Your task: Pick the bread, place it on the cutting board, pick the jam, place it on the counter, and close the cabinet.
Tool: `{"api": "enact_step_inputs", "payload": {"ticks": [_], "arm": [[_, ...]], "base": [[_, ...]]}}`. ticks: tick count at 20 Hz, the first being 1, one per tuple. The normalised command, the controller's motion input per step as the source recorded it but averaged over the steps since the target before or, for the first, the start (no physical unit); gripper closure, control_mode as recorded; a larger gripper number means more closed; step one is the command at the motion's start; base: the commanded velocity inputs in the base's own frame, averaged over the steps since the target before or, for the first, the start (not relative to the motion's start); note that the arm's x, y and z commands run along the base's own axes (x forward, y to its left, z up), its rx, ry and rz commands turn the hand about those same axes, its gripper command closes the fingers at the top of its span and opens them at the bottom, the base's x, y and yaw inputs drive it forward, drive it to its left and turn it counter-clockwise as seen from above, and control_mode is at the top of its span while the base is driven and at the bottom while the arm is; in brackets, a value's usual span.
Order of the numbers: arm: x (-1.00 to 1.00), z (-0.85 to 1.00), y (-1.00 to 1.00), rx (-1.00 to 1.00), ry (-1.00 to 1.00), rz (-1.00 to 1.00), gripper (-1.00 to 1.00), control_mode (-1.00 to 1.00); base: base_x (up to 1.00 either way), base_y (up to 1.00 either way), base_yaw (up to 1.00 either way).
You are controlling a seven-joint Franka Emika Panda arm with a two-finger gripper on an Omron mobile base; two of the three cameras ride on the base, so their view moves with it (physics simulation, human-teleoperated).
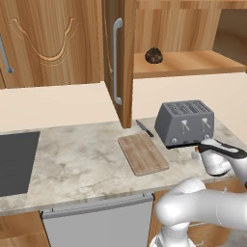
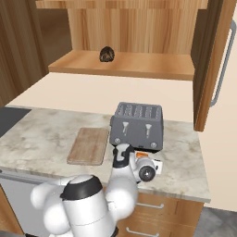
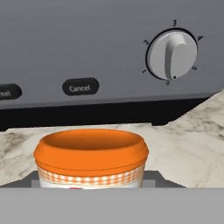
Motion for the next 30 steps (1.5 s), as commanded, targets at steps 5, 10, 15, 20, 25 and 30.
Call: {"api": "enact_step_inputs", "payload": {"ticks": [5, 10, 15, 20, 25, 30], "arm": [[0.00, -0.16, 0.00, -0.03, -0.07, 0.00, 1.00, -1.00], [-0.02, -0.05, 0.00, 0.00, 0.00, 0.00, 1.00, -1.00], [-0.01, 0.00, 0.00, 0.00, 0.00, 0.00, 1.00, -1.00], [0.00, 0.00, 0.00, 0.00, 0.00, 0.00, -1.00, -1.00], [0.00, 0.00, 0.00, 0.00, 0.00, 0.00, -1.00, -1.00], [-0.06, 0.00, 0.00, 0.00, 0.00, 0.00, -1.00, -1.00]], "base": [[0.00, 0.00, 0.00], [0.00, 0.00, 0.00], [0.00, 0.00, 0.00], [0.00, 0.00, 0.00], [0.00, 0.00, 0.00], [0.00, 0.00, 0.00]]}}
